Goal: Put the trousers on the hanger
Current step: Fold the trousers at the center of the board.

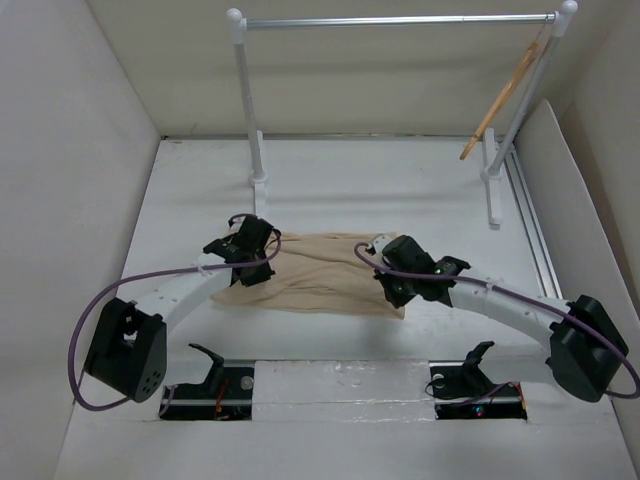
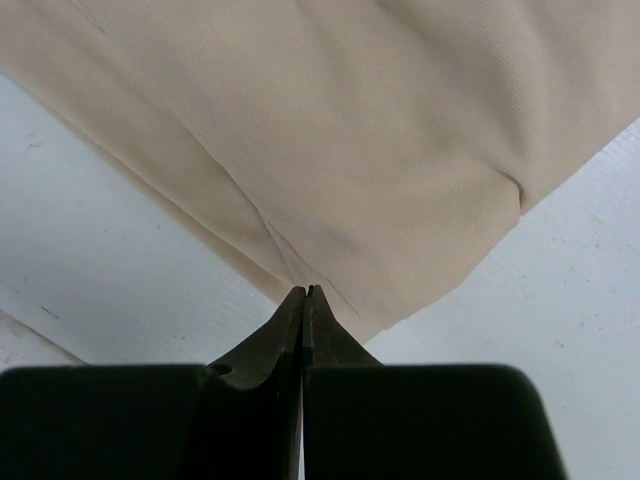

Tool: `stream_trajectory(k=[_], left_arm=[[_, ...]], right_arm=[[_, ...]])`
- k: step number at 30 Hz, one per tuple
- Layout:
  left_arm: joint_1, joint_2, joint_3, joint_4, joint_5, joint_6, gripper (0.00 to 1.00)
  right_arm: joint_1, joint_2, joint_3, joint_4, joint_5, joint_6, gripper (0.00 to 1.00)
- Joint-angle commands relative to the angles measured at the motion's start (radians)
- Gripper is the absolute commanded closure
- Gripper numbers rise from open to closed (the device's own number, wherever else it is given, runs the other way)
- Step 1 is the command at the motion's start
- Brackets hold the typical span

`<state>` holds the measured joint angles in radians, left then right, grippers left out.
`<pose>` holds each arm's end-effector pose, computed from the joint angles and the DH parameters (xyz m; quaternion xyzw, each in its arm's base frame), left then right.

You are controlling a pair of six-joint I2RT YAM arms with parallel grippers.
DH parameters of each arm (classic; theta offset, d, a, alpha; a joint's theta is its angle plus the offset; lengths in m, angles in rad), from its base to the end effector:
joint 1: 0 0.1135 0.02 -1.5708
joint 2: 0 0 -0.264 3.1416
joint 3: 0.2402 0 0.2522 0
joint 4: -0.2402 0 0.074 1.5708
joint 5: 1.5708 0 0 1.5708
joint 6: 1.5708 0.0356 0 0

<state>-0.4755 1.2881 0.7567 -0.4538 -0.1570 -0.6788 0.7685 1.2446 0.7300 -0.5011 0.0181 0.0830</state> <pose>0.2233 -0.1087 0.2036 -0.1194 0.9473 -0.0941 0.2821 0.1701 0.1635 0.2021 -0.3209 0.9066 0.1052 0.2531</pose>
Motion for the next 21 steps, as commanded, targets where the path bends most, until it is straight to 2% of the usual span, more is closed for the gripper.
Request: stream_trajectory(k=[1,4,6,7,8,10,11,12,18,21], left_arm=[[0.002,-0.044,-0.002,-0.055,-0.021,0.018,1.0],[0.002,-0.061,0.018,-0.074,-0.006,0.018,1.0],[0.002,-0.061,0.033,-0.074,0.033,0.036,1.0],[0.002,-0.052,0.041,-0.082,0.051,0.039,1.0],[0.002,-0.036,0.05,-0.085,0.075,0.038,0.92],[-0.024,-0.036,0.073,-0.082,0.089,0.01,0.74],[-0.05,-0.041,0.081,-0.079,0.094,-0.002,0.61],[-0.051,-0.049,0.093,-0.072,0.102,-0.019,0.59],[-0.051,-0.024,0.095,-0.023,0.152,-0.013,0.58],[-0.078,0.002,0.099,0.009,0.18,-0.008,0.58]], right_arm=[[0.011,-0.005,0.005,-0.027,-0.039,-0.002,1.0],[0.041,-0.01,0.017,-0.054,-0.078,-0.011,1.0],[0.063,-0.025,0.013,-0.076,-0.032,0.003,1.0],[0.063,-0.025,0.009,-0.067,-0.024,-0.002,0.94],[0.063,-0.022,0.008,-0.044,-0.024,-0.006,0.76],[0.051,-0.001,0.04,-0.042,-0.024,-0.015,0.69],[0.051,0.01,0.055,-0.043,-0.024,-0.015,0.64],[0.051,0.028,0.078,-0.045,-0.024,-0.015,0.61],[0.025,0.05,0.068,-0.019,0.037,-0.008,0.52],[-0.003,0.07,0.049,-0.008,0.029,-0.014,0.52]])
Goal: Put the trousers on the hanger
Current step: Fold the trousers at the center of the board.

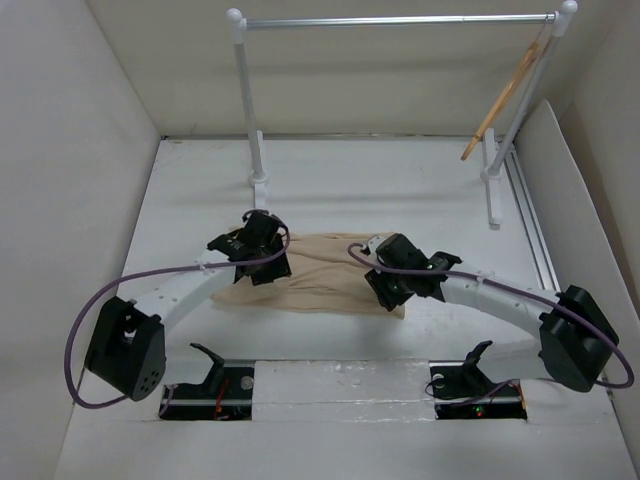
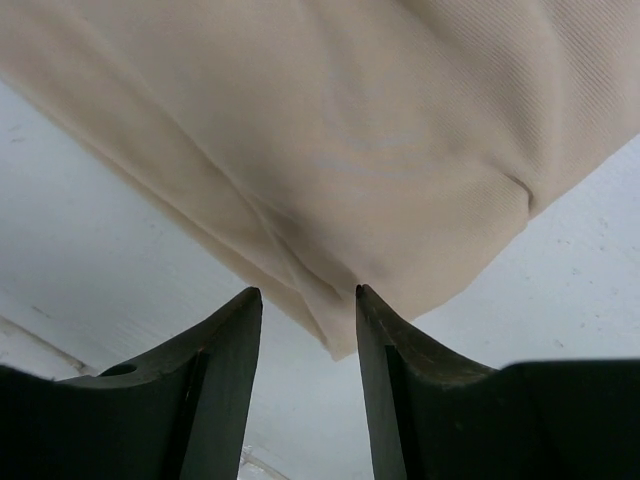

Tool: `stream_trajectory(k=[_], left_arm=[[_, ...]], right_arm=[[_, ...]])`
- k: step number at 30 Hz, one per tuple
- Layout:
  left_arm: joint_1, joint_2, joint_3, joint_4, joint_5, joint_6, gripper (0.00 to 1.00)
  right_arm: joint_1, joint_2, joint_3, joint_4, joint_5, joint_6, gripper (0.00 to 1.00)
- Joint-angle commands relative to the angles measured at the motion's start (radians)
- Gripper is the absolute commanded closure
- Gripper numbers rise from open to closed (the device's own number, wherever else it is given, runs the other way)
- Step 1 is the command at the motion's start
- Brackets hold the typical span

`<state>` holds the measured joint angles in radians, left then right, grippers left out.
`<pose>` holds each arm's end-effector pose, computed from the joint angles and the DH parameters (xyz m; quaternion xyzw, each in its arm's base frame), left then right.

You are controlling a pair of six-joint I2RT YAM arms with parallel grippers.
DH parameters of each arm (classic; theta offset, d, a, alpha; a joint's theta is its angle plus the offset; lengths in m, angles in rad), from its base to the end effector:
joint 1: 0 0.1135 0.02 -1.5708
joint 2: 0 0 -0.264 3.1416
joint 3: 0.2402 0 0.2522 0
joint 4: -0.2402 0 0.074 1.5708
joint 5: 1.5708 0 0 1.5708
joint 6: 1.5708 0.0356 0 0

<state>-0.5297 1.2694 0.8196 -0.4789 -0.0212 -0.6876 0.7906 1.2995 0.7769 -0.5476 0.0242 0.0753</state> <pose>0.2195 -0.1277 0.2254 -0.0782 0.9456 -0.1722 0.2646 0.1723 0.1729 0.2014 -0.3363 0.9085 0.0933 0.2297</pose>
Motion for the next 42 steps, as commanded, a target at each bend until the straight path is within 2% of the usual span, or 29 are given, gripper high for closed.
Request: stream_trajectory(k=[1,7,17,22,25,26,28,37,40,41,42], left_arm=[[-0.033,0.045,0.042,0.039,0.041,0.002,0.58],[-0.081,0.151,0.081,0.063,-0.006,0.014,0.57],[-0.108,0.234,0.076,0.1,-0.014,0.013,0.56],[-0.127,0.252,0.066,0.122,-0.028,0.003,0.57],[-0.136,0.251,0.066,0.122,-0.052,-0.003,0.74],[-0.136,0.248,0.066,0.12,-0.062,0.0,0.88],[-0.136,0.236,0.075,0.097,-0.08,0.003,1.0],[-0.136,0.113,0.035,0.025,-0.082,0.017,1.0],[-0.136,0.097,0.015,0.033,-0.059,0.008,1.0],[-0.136,0.097,0.013,0.034,-0.054,0.007,1.0],[-0.136,0.099,0.009,0.04,-0.048,0.005,1.0]], right_arm=[[-0.025,0.026,-0.001,0.041,0.025,-0.006,0.52],[-0.045,0.027,-0.01,0.067,0.033,-0.011,0.56],[-0.057,0.043,-0.025,0.098,0.017,-0.009,1.0],[-0.057,0.026,-0.03,0.091,0.019,-0.006,1.0],[-0.057,0.018,-0.03,0.072,0.019,-0.014,1.0],[-0.057,0.009,-0.028,0.064,0.017,-0.016,1.0],[-0.057,-0.006,-0.027,0.04,0.017,-0.019,1.0],[-0.048,-0.089,-0.05,-0.014,0.008,-0.022,1.0],[-0.048,-0.062,-0.03,-0.003,0.028,-0.028,0.69],[-0.057,-0.049,-0.025,0.005,0.031,-0.028,0.54],[-0.057,-0.04,-0.021,0.012,0.034,-0.031,0.51]])
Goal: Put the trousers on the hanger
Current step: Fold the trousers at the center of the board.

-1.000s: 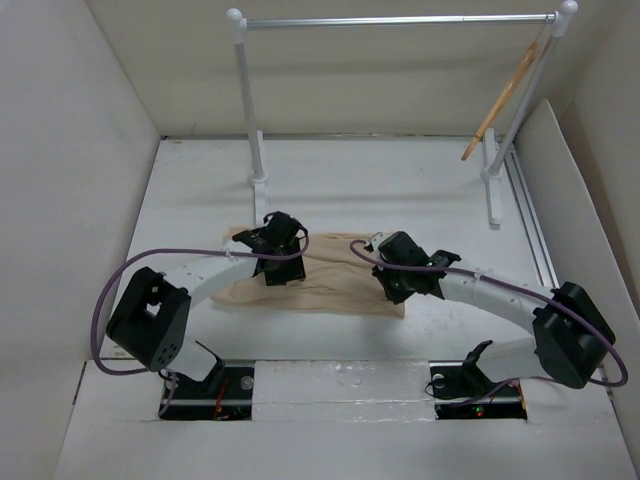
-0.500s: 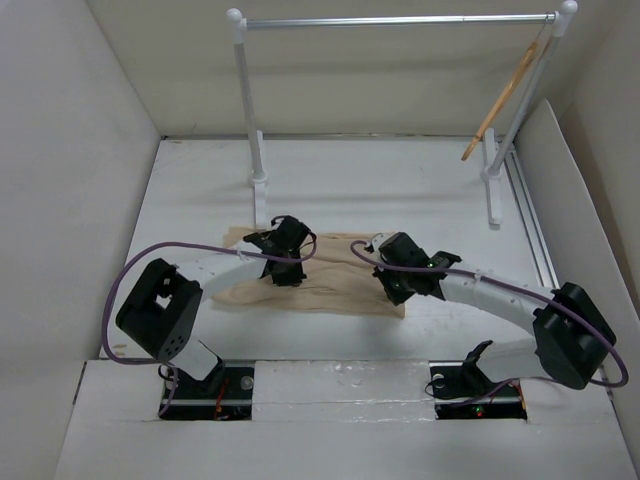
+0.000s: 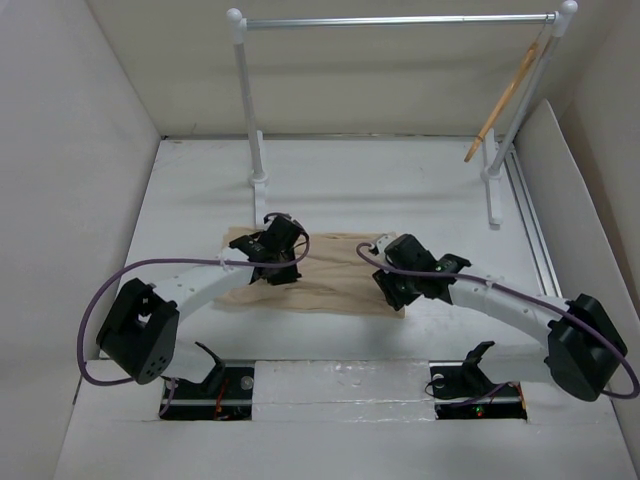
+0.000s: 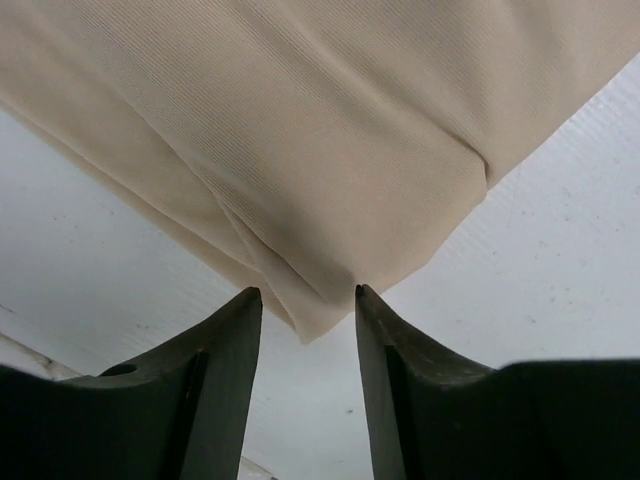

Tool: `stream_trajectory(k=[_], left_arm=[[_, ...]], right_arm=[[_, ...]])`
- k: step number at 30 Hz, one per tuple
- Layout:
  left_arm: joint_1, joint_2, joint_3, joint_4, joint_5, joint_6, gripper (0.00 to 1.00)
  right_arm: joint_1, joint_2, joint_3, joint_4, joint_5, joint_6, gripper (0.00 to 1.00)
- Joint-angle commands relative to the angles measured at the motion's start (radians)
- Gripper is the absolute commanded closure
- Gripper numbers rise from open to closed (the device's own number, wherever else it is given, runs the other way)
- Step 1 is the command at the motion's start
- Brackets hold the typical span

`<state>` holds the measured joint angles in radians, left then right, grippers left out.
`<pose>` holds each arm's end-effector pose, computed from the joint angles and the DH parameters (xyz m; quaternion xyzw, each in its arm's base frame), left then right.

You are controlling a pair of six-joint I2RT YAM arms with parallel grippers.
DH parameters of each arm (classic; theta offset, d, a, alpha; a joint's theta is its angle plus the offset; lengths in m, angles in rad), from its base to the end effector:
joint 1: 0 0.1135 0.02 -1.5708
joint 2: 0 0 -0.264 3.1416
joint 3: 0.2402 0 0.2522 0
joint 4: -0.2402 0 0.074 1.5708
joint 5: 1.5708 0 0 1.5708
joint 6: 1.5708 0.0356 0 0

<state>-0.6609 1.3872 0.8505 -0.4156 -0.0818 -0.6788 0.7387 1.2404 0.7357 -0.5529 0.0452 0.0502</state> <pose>0.2200 -0.1674 0.2102 -0.0210 0.9516 -0.1583 0.2626 0.1723 0.1547 0.2018 -0.3210 0.9122 0.0773 0.2426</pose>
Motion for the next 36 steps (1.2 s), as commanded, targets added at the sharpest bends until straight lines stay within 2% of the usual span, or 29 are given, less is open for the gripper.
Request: stream_trajectory(k=[1,5,6,7,8,10,11,12,17,25,31,36], left_arm=[[-0.005,-0.014,-0.024,-0.022,0.019,-0.005,1.0],[-0.005,-0.011,-0.021,-0.025,0.025,0.001,1.0],[-0.005,-0.013,-0.018,-0.035,0.027,0.004,1.0],[-0.005,-0.014,-0.018,-0.035,0.028,0.004,1.0],[-0.005,-0.014,-0.016,-0.038,0.028,0.005,1.0],[-0.005,-0.02,-0.014,-0.049,0.031,0.012,1.0],[-0.005,-0.025,-0.011,-0.055,0.03,0.012,1.0],[-0.005,-0.028,-0.01,-0.064,0.03,0.015,1.0],[-0.005,-0.042,-0.002,-0.095,0.04,0.035,1.0],[-0.005,-0.04,-0.004,-0.141,0.077,0.073,1.0],[-0.005,-0.073,-0.048,-0.152,0.204,0.073,1.0],[-0.005,-0.074,-0.119,-0.114,0.24,0.051,1.0]], right_arm=[[-0.016,0.043,0.025,0.042,0.012,-0.007,0.5],[-0.025,0.086,0.034,0.074,0.012,-0.01,0.5],[-0.025,0.112,0.037,0.074,0.01,-0.019,0.55],[-0.025,0.113,0.037,0.077,0.01,-0.019,0.55],[-0.025,0.128,0.034,0.079,0.008,-0.019,0.71],[-0.025,0.122,0.036,0.073,0.015,-0.015,0.86],[-0.025,0.114,0.034,0.067,0.018,-0.015,0.96],[-0.025,0.09,0.033,0.062,0.025,-0.007,1.0],[-0.025,0.036,0.025,-0.028,0.012,0.01,1.0],[-0.004,-0.058,0.004,-0.189,-0.027,0.138,1.0],[-0.004,-0.09,-0.032,-0.234,-0.004,0.218,1.0],[0.005,-0.066,-0.041,-0.231,-0.036,0.211,1.0]])
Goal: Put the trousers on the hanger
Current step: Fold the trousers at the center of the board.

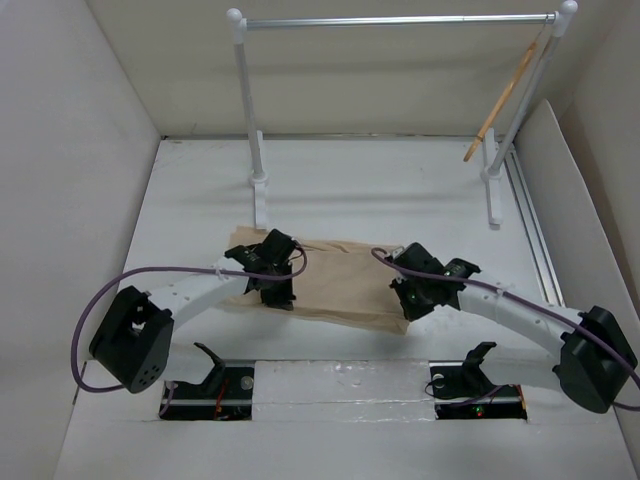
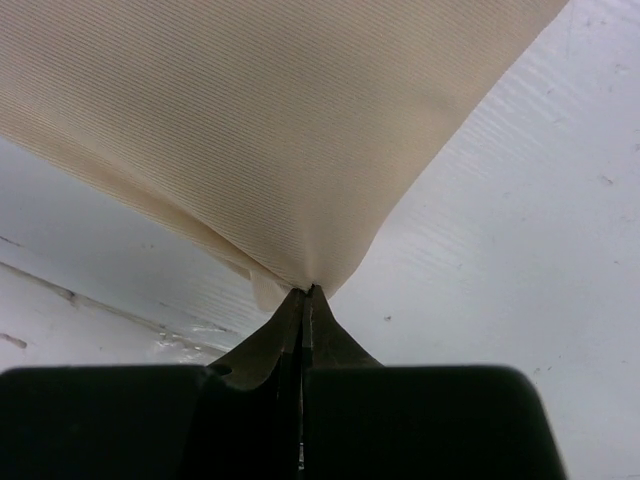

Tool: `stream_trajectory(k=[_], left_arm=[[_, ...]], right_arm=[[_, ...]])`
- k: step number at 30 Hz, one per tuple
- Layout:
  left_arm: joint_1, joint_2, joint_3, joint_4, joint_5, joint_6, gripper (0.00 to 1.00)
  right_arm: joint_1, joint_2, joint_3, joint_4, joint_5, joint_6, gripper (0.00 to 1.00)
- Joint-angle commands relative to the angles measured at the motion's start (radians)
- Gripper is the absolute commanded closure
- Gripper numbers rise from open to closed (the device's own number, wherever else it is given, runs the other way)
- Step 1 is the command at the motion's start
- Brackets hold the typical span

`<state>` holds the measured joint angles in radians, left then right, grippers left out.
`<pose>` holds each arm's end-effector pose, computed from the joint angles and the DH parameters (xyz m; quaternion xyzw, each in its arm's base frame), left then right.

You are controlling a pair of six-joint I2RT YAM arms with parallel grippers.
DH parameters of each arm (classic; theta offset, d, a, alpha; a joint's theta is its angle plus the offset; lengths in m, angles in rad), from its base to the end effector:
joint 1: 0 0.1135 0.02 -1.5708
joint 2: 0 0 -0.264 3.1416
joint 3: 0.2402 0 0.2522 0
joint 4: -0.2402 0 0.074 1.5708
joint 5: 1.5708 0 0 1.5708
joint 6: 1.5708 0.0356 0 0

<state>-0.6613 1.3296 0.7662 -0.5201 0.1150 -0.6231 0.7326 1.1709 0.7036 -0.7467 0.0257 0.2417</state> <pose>0.1927 -0.1551 0.1931 0.0324 0.9684 -0.1889 0.1595 0.1502 0.1339 0.1972 -0.2369 0.9551 0.0719 0.1627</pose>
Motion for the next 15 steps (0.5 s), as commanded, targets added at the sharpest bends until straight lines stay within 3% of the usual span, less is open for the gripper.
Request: stream_trajectory(k=[1,7,10,11,12,13,14,15], left_arm=[[-0.004,-0.007,-0.041,-0.003,0.057,-0.01,1.0],[-0.014,0.02,-0.056,0.031,0.061,-0.02,1.0],[-0.014,0.022,-0.065,0.032,0.055,-0.023,1.0],[-0.014,0.02,-0.067,0.034,0.057,-0.024,0.87],[-0.014,0.02,-0.065,0.034,0.057,-0.024,0.87],[-0.014,0.019,-0.064,0.032,0.054,-0.026,0.68],[-0.014,0.014,-0.055,0.025,0.054,-0.027,0.63],[-0.014,0.004,-0.047,0.019,0.052,-0.027,0.58]], right_arm=[[0.02,0.012,-0.012,-0.03,-0.018,0.015,1.0],[0.03,0.035,-0.003,-0.022,-0.043,-0.005,0.99],[0.03,0.027,-0.012,-0.014,-0.058,-0.005,0.85],[0.03,0.021,-0.021,-0.014,-0.064,-0.01,0.8],[0.03,0.021,-0.021,-0.014,-0.064,-0.013,0.8],[0.03,0.019,-0.019,-0.022,-0.061,-0.015,0.74],[0.03,0.007,-0.001,-0.031,-0.058,-0.019,0.61],[0.03,0.004,0.011,-0.039,-0.05,-0.024,0.54]])
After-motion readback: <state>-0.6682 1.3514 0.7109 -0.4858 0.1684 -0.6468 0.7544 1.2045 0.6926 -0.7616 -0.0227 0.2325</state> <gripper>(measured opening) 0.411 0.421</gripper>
